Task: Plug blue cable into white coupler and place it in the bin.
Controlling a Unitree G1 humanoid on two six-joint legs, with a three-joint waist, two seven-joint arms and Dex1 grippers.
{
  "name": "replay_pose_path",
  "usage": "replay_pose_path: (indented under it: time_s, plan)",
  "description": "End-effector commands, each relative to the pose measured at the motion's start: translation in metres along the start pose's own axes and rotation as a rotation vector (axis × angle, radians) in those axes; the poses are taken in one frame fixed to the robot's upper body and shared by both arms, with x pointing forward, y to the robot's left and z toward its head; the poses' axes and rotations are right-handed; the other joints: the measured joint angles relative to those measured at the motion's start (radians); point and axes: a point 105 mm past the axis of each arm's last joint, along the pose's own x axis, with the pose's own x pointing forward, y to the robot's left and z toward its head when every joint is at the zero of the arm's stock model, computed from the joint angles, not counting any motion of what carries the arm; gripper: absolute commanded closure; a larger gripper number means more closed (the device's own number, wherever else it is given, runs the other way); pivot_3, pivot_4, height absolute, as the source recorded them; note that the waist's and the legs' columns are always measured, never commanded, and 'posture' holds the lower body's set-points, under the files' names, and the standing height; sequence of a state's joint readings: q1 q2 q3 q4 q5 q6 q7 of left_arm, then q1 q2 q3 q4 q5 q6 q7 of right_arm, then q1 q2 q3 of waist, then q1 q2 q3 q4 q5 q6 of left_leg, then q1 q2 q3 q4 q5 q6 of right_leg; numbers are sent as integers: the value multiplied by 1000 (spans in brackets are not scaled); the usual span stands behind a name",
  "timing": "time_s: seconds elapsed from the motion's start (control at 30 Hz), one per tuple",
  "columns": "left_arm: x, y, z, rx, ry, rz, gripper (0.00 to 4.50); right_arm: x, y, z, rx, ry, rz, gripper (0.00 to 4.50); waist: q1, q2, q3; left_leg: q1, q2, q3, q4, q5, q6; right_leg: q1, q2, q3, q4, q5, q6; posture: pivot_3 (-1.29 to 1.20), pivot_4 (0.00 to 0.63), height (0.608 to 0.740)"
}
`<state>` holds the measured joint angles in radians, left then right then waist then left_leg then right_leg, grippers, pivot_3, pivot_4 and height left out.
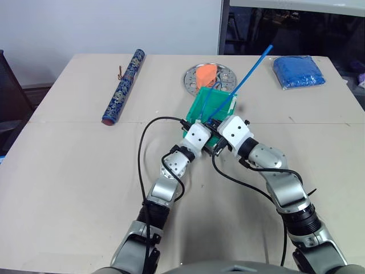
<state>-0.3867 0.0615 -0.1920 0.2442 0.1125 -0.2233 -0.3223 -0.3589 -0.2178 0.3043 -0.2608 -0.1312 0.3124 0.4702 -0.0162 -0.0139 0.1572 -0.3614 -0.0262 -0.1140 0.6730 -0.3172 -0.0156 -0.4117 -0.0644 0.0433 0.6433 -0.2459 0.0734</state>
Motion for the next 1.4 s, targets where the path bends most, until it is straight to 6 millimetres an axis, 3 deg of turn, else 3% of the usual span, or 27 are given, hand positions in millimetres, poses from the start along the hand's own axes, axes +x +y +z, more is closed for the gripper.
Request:
replay_pose_path:
  time_s: [0.03, 0.3, 0.47, 0.63, 0.77, 1.0, 1.07, 1.2, 1.4]
  plan:
    - [10, 8, 91, -3, -351, 15, 3620, 3, 7, -29, 103, 67, -13, 4500, 0, 0, 0, 0, 0, 0, 0, 0, 0, 0, 0, 0, 0, 0, 0, 0, 150, 740]
    - [7, 11, 85, 14, -323, 28, 35, 2, -12, -11, 41, -65, -101, 4500, 0, -1, -1, 0, 0, 0, 0, 0, 0, 0, 0, 0, 0, 0, 0, 0, 150, 740]
    - [1, 5, 83, 24, -316, -19, 35, 0, -23, 4, 15, -160, -153, 4500, 0, -1, -1, 0, 0, 0, 1, 0, 0, 0, 0, 0, 0, 0, 0, 0, 150, 740]
    - [-19, -6, 80, 29, -285, -145, 35, -3, -35, 27, 78, -289, -203, 4500, -5, -1, -1, 0, 0, 0, 1, 0, 0, 0, 0, 1, 0, 0, 0, 0, 150, 740]
    - [-45, 8, 72, 38, -191, -164, 35, -18, -32, 41, 192, -384, -107, 4500, -10, -1, -1, 0, 0, -2, 0, 0, 0, 0, 0, 1, 1, 0, 0, 0, 150, 740]
    - [-97, 42, 64, 62, -19, -122, 35, -54, -22, 33, 292, -334, 90, 4500, -15, -1, -1, 0, 1, -4, 0, 0, 0, 0, 0, 1, 1, 0, 0, 0, 150, 740]
    - [-118, 46, 51, 56, 77, -148, 35, -63, -9, 27, 294, -266, 205, 4500, -15, -1, -1, 0, 1, -4, 0, 0, 0, 0, 0, 1, 1, 0, 0, 0, 150, 740]
    - [-147, 36, 30, -16, 201, -259, 35, -72, 12, 6, 217, -123, 341, 4500, -17, -1, -1, 1, 1, -3, -1, -2, 4, 1, 0, 1, 1, 0, 0, 0, 150, 740]
    - [-168, 10, 18, -137, 255, -448, 35, -69, 28, -26, 183, -15, 390, 4500, -14, -2, -2, 2, 1, 0, -1, -2, 4, 1, 0, -1, 1, 1, -1, 0, 150, 740]
